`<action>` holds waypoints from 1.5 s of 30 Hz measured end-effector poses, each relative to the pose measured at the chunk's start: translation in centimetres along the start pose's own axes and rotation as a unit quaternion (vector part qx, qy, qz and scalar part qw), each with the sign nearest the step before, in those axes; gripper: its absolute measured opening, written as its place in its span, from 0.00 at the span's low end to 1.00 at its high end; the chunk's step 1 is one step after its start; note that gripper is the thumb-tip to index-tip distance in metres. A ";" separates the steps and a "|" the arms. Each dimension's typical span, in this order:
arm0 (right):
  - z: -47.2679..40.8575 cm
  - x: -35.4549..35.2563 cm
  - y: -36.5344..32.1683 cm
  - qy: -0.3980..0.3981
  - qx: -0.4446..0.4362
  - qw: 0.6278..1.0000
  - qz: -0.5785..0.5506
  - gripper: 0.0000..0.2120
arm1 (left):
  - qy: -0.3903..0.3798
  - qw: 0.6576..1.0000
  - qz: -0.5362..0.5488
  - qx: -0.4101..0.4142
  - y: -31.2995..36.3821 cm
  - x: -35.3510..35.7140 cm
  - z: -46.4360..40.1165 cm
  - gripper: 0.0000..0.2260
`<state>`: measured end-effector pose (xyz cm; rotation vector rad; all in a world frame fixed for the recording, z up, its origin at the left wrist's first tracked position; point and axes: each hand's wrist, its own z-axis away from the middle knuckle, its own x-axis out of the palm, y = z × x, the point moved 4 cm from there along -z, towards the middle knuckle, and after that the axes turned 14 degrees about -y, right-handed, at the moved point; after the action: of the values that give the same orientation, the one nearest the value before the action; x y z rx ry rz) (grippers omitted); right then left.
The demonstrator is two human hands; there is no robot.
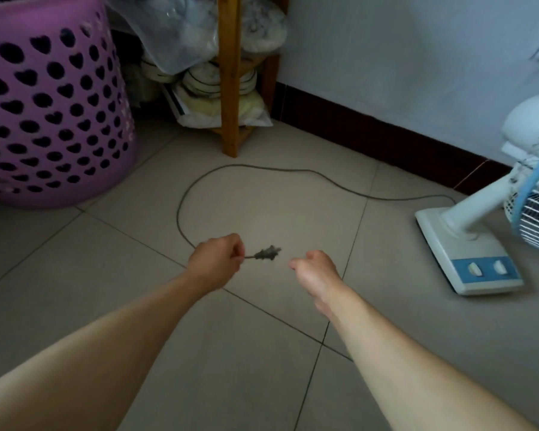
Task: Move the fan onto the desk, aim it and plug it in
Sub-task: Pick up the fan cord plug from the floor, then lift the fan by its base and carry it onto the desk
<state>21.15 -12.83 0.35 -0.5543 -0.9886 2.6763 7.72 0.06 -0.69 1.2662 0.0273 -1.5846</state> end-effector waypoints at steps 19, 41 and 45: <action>5.9 -26.9 12.7 0.265 -0.030 0.808 -0.526 0.16 | -0.108 0.982 -0.156 0.014 10.8 2.4 -2.5 0.06; 4.3 -29.3 9.6 -0.040 -0.080 0.979 -0.183 0.13 | -0.205 0.909 0.360 0.044 35.7 13.9 -5.0 0.11; 2.8 -30.7 8.8 -0.045 -0.079 0.980 -0.178 0.16 | -0.211 0.937 0.278 -0.008 37.2 16.6 -5.2 0.14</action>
<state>46.87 -31.47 4.71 -0.2546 -1.2068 2.3357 39.80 -24.79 5.44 0.7979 -0.5437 -1.3133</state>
